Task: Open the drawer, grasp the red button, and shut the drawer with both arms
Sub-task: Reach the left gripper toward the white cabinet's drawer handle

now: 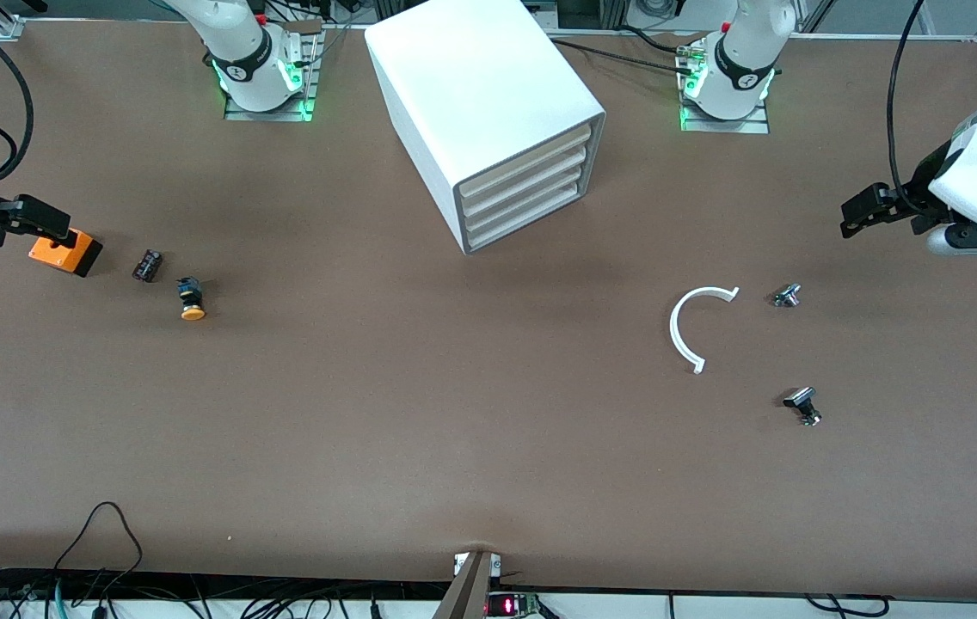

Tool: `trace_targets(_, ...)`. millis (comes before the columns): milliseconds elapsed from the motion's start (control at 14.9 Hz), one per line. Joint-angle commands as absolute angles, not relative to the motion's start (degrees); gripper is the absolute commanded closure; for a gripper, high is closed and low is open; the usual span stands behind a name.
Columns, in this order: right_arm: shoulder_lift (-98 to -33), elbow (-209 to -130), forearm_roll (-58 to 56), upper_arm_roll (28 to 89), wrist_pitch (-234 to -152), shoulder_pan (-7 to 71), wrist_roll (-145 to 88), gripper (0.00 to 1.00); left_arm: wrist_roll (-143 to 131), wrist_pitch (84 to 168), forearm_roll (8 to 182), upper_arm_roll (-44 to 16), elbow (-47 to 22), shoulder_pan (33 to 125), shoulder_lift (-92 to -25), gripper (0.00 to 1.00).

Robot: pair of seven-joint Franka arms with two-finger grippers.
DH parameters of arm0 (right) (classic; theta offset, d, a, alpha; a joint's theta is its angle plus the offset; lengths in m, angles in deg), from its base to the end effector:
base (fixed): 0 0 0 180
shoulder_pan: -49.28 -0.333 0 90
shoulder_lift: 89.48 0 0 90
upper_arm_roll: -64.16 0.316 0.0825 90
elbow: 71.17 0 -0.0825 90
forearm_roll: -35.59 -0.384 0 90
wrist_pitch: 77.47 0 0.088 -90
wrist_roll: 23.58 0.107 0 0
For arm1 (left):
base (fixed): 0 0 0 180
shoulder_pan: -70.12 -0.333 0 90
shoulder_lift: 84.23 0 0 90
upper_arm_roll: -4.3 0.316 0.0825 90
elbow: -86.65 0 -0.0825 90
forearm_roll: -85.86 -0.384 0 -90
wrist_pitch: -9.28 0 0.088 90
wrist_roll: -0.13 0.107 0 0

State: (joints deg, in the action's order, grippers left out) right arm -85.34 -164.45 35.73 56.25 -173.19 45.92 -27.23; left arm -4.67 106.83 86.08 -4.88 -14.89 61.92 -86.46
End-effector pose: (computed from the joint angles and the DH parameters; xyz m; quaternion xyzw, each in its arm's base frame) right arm 0.5795 -0.0438 0.5653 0.9998 -0.0076 -0.0149 0.0051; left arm 0.5471 -0.0111 0.5613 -0.9993 -0.0337 0.0155 0.0020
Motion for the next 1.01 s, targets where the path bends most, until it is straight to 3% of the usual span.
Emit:
trace_targets(0, -86.4, -165.6, 35.7, 56.4, -173.9, 45.9, -26.4, 0.0, -3.5, 107.4, 84.5, -5.3, -14.0, 61.6, -86.2, 0.0)
trace_targets(471, -86.8, -166.5, 35.8, 56.4, -174.9, 45.9, -26.4, 0.0, -3.8, 107.2, 84.5, -5.2, -11.0, 61.8, -84.2, 0.0)
trace_targets(739, -90.4, -172.6, 35.9, 56.3, -179.4, 45.9, -27.0, 0.0, -3.8, 107.2, 84.5, -5.5, -10.4, 62.0, -83.4, 0.0)
trace_targets(941, -90.5, -172.7, 35.9, 56.3, -179.7, 45.9, -27.0, 0.0, -3.3, 107.4, 83.9, -5.4, -8.8, 62.2, -81.6, 0.0)
